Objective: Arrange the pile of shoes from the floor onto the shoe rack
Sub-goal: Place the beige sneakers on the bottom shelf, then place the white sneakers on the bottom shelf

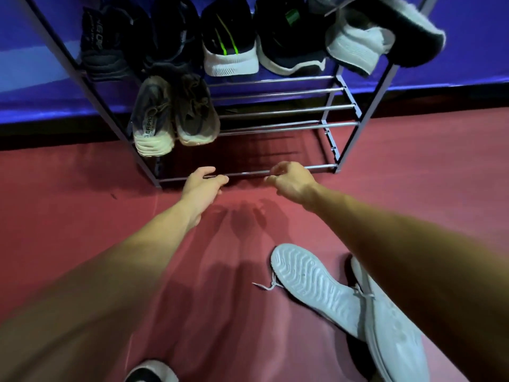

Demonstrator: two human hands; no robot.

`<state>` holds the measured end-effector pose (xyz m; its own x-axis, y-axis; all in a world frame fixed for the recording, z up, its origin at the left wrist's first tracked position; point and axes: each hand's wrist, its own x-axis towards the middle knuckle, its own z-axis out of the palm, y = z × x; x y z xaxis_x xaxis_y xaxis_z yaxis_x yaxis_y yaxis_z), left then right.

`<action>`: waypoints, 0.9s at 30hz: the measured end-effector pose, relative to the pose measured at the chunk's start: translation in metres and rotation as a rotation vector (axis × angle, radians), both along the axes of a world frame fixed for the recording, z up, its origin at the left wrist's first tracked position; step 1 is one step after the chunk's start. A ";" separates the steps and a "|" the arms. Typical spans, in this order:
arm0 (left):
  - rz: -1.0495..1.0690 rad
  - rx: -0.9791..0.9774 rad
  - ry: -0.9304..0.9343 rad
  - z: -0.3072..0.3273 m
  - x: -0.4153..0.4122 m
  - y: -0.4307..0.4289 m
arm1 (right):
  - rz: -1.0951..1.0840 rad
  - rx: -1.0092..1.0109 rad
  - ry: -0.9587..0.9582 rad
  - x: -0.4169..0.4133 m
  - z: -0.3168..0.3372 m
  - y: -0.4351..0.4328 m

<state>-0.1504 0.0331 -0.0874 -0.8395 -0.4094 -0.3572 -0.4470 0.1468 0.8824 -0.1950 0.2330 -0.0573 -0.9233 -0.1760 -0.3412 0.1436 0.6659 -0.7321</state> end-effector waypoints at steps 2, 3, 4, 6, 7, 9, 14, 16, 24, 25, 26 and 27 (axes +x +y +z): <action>-0.070 -0.051 -0.036 -0.004 0.006 0.015 | 0.018 0.050 -0.014 0.010 -0.007 0.015; -0.117 -0.079 -0.057 -0.006 0.010 0.023 | 0.026 0.074 -0.023 0.015 -0.010 0.021; -0.167 -0.103 -0.078 -0.009 0.013 0.031 | 0.034 0.097 -0.035 0.020 -0.014 0.028; -0.264 -0.131 -0.129 -0.018 0.020 0.046 | 0.049 0.135 -0.067 0.030 -0.023 0.041; -0.308 -0.141 -0.158 -0.022 0.024 0.052 | 0.059 0.153 -0.088 0.034 -0.028 0.046; -0.380 -0.161 -0.213 -0.031 0.033 0.061 | 0.088 0.194 -0.129 0.044 -0.041 0.057; -0.500 -0.185 -0.332 -0.051 0.046 0.072 | 0.146 0.249 -0.206 0.062 -0.068 0.080; -0.550 -0.218 -0.387 -0.054 0.045 0.074 | 0.155 0.306 -0.221 0.065 -0.077 0.083; -0.814 -0.376 -0.523 -0.072 0.033 0.088 | 0.280 0.505 -0.340 0.068 -0.101 0.086; -0.851 -0.390 -0.536 -0.075 0.033 0.092 | 0.281 0.509 -0.338 0.067 -0.103 0.086; -0.882 -0.392 -0.549 -0.078 0.033 0.097 | 0.283 0.508 -0.335 0.065 -0.103 0.087; -0.906 -0.386 -0.561 -0.080 0.033 0.101 | 0.288 0.499 -0.339 0.063 -0.103 0.087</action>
